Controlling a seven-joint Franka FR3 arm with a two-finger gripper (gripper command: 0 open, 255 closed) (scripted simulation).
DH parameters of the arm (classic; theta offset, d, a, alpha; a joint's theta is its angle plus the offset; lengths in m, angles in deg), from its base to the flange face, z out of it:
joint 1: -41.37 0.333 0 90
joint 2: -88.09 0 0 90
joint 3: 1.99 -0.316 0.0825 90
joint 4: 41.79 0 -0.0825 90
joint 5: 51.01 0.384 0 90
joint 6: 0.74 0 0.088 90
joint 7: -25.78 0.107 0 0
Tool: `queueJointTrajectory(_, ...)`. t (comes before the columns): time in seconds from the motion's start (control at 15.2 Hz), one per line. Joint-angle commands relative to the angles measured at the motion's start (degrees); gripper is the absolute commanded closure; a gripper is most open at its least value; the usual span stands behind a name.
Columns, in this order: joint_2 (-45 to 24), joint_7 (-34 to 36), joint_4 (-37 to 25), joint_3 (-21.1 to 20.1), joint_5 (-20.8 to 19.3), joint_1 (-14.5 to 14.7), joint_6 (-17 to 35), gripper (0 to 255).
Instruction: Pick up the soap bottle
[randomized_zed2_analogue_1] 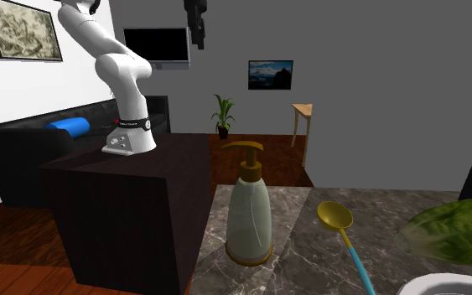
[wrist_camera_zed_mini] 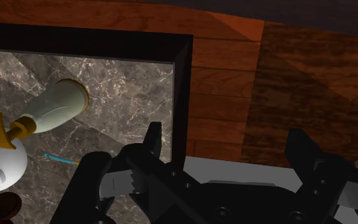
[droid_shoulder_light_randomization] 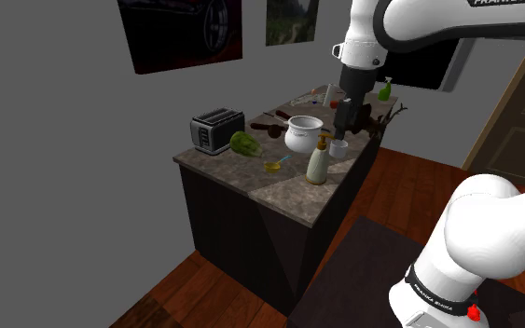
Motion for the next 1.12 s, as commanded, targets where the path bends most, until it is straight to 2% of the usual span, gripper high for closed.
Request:
queueJointTrajectory(0.0, 0.0, 0.0, 0.0, 0.0, 0.0, 0.0, 0.0, 0)
queueJointTrajectory(0.59, -12.0, -10.8, -1.7, 10.6, -4.9, -2.8, 11.1, 0)
queueJointTrajectory(1.06, -24.7, -19.8, -7.2, 18.4, -5.0, -3.5, 18.8, 0)
